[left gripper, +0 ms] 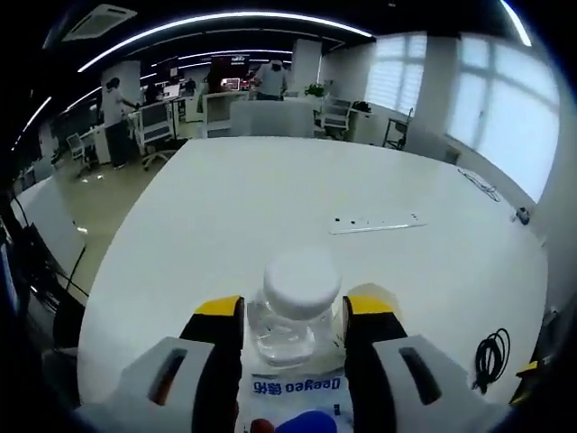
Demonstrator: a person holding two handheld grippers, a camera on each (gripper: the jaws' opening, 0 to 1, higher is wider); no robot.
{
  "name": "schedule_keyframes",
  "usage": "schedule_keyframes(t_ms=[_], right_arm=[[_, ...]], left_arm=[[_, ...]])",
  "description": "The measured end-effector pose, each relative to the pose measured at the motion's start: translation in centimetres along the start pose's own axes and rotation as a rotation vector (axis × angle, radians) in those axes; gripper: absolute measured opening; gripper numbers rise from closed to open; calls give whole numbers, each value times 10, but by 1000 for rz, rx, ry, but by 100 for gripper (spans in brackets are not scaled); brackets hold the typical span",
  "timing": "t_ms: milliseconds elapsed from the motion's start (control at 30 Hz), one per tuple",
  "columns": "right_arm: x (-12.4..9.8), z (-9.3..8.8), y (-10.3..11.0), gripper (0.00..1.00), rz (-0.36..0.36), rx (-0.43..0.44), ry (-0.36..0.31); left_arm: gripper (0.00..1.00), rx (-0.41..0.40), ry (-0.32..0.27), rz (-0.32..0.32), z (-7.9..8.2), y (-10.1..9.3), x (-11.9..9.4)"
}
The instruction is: Arrange the tabletop items into an orderly group along one side of the table until the central work area is clear of visible clutter.
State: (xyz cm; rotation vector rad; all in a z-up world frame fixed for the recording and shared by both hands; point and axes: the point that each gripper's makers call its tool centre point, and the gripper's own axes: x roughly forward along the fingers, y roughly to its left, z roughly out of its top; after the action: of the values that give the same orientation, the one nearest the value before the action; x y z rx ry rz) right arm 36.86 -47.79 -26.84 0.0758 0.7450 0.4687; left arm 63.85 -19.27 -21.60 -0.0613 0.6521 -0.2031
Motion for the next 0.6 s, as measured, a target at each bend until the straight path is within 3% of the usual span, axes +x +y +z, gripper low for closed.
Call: schedule_keyframes(t_ms=[133, 267, 600], right_arm=[[1, 2, 1, 39, 3, -4, -5], [1, 4, 3, 39, 5, -1, -16], [0, 1, 12, 39, 15, -6, -24]], left_arm=[[48, 36, -5, -16, 2, -2, -14], [48, 40, -7, -19, -7, 2, -33], [49, 13, 34, -34, -56, 12, -84]])
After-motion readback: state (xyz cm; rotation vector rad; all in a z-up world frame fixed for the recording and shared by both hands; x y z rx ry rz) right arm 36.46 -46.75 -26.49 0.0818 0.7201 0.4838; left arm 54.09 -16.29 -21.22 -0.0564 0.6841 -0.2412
